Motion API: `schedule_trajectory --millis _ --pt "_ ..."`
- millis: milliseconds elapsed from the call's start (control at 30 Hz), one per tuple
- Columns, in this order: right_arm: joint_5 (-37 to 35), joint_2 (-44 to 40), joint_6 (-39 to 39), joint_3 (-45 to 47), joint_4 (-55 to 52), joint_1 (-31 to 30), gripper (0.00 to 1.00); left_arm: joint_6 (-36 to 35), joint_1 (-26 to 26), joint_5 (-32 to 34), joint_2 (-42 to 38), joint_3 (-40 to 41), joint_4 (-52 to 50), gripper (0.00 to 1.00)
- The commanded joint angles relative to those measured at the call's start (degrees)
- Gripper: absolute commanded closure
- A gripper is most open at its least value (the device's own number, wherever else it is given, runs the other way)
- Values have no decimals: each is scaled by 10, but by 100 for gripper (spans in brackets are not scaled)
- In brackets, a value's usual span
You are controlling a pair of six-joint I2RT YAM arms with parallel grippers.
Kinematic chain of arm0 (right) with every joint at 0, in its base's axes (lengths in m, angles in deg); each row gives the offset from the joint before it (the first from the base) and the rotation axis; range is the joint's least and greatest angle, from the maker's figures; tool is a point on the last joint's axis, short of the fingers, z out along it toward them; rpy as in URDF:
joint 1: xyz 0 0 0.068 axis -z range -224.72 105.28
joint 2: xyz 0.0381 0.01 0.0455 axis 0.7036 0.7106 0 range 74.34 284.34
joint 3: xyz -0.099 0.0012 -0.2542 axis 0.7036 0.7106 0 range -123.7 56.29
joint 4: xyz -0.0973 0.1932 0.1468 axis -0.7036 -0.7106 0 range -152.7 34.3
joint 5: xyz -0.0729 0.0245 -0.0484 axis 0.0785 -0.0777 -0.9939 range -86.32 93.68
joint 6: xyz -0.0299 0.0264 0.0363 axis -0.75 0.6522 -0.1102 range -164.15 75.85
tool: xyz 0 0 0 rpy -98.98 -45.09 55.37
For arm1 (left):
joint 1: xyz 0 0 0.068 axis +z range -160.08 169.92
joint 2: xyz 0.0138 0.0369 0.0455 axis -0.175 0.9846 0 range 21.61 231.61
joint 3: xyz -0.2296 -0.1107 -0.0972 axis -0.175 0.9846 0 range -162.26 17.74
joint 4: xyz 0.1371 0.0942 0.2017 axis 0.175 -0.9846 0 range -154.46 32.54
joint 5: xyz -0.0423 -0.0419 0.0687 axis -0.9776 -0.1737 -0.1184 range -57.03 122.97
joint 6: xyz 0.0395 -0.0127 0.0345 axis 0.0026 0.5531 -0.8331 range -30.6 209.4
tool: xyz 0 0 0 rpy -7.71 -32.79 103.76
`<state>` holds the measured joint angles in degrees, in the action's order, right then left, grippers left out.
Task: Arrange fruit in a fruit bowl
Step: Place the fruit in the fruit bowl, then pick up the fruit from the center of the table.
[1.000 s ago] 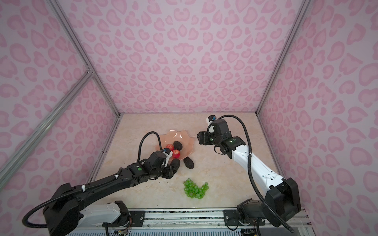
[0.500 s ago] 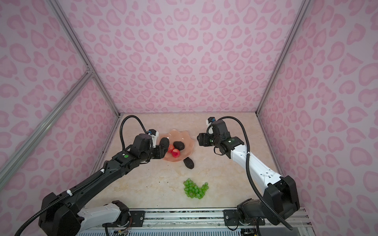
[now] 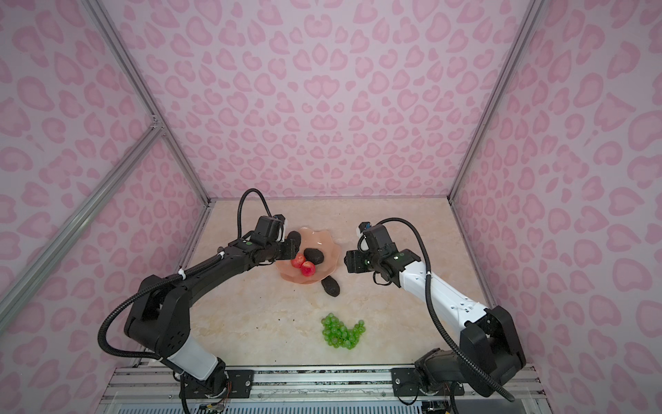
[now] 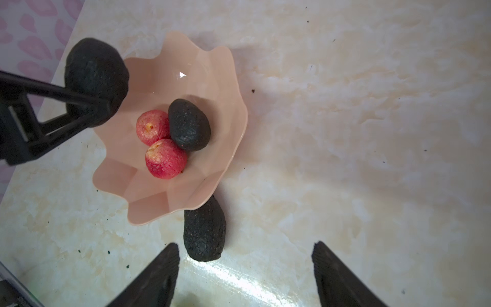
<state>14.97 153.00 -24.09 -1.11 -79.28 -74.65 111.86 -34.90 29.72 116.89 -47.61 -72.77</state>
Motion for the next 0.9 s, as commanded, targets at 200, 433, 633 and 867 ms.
schedule_trajectory --millis 200,433,633,867 --pt "-28 35 -17 15 12 -68 21 -12 4 -4 83 -63 6 54" --pt "-54 76 -33 21 27 -114 23 -14 5 -1 90 -70 -4 45" --pt "-64 113 -41 23 41 -129 25 -20 5 8 78 -72 -10 39" --pt "-78 148 -48 17 51 -132 27 -13 14 42 14 -63 -7 37"
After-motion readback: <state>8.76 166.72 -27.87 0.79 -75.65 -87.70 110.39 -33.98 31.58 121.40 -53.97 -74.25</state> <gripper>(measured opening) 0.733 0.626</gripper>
